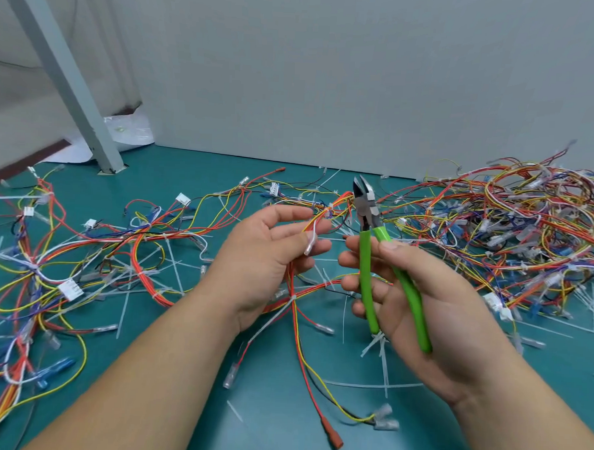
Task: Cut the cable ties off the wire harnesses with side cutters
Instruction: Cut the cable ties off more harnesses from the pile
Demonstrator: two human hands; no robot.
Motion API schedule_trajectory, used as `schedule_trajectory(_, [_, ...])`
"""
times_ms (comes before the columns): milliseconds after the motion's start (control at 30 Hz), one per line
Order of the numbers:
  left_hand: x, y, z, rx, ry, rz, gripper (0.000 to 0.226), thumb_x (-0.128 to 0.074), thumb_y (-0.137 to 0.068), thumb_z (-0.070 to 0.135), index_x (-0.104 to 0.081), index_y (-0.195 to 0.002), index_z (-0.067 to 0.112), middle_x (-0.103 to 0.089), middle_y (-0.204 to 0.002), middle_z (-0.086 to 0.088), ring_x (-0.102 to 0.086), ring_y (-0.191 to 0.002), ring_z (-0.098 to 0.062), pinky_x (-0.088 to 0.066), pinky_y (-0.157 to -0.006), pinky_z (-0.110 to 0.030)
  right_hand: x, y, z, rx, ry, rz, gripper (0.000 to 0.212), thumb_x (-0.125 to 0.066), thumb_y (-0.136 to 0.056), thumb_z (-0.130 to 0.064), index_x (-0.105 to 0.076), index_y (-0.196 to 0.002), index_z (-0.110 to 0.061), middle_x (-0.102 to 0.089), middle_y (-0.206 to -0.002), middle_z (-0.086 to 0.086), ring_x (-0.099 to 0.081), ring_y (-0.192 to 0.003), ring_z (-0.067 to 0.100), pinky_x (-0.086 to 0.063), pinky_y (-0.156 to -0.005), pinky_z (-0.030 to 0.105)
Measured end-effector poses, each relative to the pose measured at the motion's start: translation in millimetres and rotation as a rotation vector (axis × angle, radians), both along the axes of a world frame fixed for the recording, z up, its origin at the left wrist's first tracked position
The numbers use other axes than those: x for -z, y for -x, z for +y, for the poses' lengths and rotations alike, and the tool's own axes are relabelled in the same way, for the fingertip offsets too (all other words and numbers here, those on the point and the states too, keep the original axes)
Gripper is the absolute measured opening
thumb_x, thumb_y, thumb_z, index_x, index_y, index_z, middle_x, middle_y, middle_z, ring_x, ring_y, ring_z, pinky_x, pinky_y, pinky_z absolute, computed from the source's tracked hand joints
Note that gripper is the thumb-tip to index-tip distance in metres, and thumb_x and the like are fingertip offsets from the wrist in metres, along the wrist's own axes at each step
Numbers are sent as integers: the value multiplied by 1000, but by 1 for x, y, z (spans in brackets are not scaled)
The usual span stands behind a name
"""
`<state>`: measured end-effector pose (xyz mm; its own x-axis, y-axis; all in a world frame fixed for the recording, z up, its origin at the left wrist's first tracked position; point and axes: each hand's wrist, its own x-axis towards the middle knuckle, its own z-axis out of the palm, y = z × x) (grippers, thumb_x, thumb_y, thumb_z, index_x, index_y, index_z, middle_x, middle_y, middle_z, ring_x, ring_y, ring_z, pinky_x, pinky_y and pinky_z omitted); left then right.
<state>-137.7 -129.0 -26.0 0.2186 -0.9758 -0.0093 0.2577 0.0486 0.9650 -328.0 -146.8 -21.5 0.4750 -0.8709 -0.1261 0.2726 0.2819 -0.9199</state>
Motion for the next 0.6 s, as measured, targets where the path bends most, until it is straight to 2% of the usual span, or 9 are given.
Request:
schedule_trajectory(167, [1, -3, 1, -119, -93, -268, 12, -69, -94, 29, -65, -93, 17, -79, -84, -1, -73, -65, -13, -48, -52, -14, 0, 1, -2, 27, -8, -12, 40, -66, -82, -38, -78, -110, -12, -73, -100, 10, -67, -83, 21, -48, -69, 35])
schedule_trajectory(267, [0, 0, 4, -70, -72, -314, 12, -71, -94, 24, -71, -83, 17, -78, -78, -3, -69, -59, -12, -43, -47, -12, 1, 0, -2, 12, 10, -5, 40, -68, -81, -38, -78, -111, -13, -74, -110, 10, -68, -85, 23, -47, -72, 37])
schedule_trajectory(333, [-1, 2, 6, -25, -16, -332, 12, -72, -93, 20, -77, -82, 18, -76, -77, -2, -69, -62, -15, -45, -52, -16, 1, -1, 0, -41, 49, -12, 44, -70, -78, -40, -77, -113, -15, -74, -120, 9, -68, -88, 23, -46, -74, 37])
schedule_trajectory(400, [0, 3, 5, 9, 49, -460, 13, -72, -93, 22, -81, -86, 29, -73, -81, -4, -64, -70, -29, -47, -60, -31, 1, -2, 3, -90, 96, -16, 49, -69, -77, -41, -76, -118, -15, -71, -127, 9, -68, -94, 23, -46, -75, 37])
schedule_trajectory(433, [0, 3, 5, 38, 77, -502, 18, -71, -94, 22, -82, -88, 34, -74, -89, -7, -63, -80, -36, -51, -71, -43, 2, -2, 3, -105, 109, -21, 50, -69, -78, -40, -75, -121, -15, -70, -129, 11, -68, -96, 23, -46, -76, 36])
schedule_trajectory(467, [0, 3, 6, 68, 100, -513, 22, -68, -96, 19, -81, -91, 36, -72, -98, -9, -65, -90, -36, -53, -82, -46, 2, -2, 4, -112, 114, -26, 49, -69, -80, -39, -74, -122, -14, -69, -130, 12, -67, -98, 23, -46, -75, 36])
schedule_trajectory(500, [0, 3, 7, 88, 117, -510, 23, -66, -97, 17, -81, -96, 35, -71, -105, -10, -67, -95, -31, -54, -88, -43, 1, -2, 3, -109, 115, -31, 47, -69, -82, -37, -74, -122, -14, -70, -129, 12, -67, -98, 23, -46, -75, 36])
schedule_trajectory(567, [-1, 2, 8, 99, 107, -472, 26, -62, -100, 14, -76, -111, 33, -71, -109, -6, -70, -90, -17, -59, -81, -31, 2, -2, 1, -74, 90, -52, 37, -68, -85, -32, -77, -118, -15, -72, -125, 10, -69, -99, 24, -45, -75, 38])
schedule_trajectory(600, [-1, 1, 8, 105, 84, -432, 28, -60, -101, 14, -71, -119, 32, -72, -109, -4, -72, -88, -15, -59, -78, -31, 2, -2, -1, -57, 65, -79, 35, -67, -86, -32, -78, -114, -14, -73, -122, 8, -70, -99, 25, -45, -74, 39])
